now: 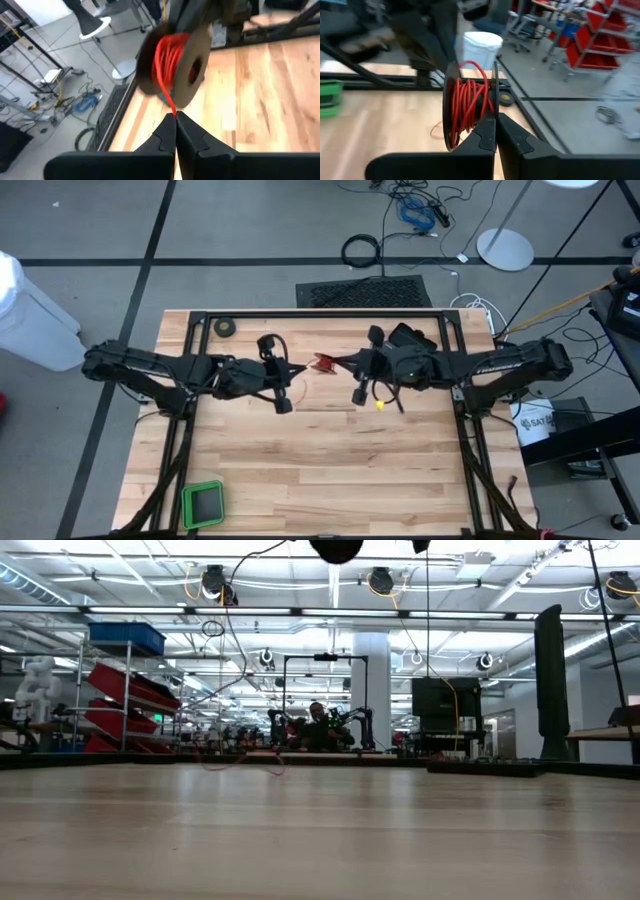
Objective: Coil cords
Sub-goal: Coil the red wire into the spool
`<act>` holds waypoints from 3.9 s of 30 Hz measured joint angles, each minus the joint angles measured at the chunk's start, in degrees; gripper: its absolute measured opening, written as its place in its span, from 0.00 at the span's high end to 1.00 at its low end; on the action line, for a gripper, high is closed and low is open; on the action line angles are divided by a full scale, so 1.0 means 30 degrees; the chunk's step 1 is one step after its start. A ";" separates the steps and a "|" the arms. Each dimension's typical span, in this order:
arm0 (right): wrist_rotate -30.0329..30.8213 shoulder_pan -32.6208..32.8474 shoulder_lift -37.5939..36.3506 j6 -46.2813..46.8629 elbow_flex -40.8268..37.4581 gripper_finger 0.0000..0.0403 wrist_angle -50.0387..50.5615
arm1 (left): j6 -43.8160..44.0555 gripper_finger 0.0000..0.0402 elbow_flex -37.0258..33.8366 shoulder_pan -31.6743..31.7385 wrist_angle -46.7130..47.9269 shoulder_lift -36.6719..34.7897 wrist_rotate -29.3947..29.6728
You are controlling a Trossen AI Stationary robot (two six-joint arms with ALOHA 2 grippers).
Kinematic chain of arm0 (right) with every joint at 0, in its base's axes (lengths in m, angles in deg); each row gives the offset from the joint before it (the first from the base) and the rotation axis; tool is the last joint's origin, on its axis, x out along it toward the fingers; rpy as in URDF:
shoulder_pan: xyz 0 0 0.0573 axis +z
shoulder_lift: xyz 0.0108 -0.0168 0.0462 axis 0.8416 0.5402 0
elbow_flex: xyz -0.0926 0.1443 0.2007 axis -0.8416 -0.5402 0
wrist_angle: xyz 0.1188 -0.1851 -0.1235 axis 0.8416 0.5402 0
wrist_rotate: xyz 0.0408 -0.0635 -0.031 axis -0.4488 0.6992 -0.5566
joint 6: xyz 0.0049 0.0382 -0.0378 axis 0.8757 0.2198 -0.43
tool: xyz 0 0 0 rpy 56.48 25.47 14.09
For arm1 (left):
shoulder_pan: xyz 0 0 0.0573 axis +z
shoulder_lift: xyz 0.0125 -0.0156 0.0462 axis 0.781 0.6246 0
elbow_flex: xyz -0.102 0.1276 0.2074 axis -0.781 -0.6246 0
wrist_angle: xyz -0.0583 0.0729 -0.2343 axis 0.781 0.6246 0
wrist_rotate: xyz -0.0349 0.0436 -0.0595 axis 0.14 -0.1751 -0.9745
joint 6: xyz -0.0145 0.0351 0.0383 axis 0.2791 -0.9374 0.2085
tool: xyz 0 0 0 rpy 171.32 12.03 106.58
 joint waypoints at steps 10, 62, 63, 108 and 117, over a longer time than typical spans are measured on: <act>-0.2444 0.0008 -0.1451 0.1113 0.0004 1.00 0.1851 | 0.0588 0.99 -0.0457 -0.0730 -0.0181 0.0000 0.0241; -0.2183 0.0372 -0.2123 0.1299 0.0025 1.00 0.1863 | 0.6914 0.75 -0.5844 -0.7876 -0.9062 0.2317 0.8913; -0.2190 0.0372 -0.2123 0.1301 0.0025 1.00 0.1855 | 0.6972 0.75 -0.5844 -0.7905 -0.9062 0.2317 0.8956; -0.2270 0.0379 -0.2130 0.1571 0.0025 1.00 0.1943 | 0.5861 0.87 -0.5837 -0.4175 -0.8105 0.4980 0.7392; -0.2270 0.0379 -0.2130 0.1542 0.0025 1.00 0.1936 | 0.6962 0.99 -0.5837 -0.4080 -0.7854 0.4983 0.7317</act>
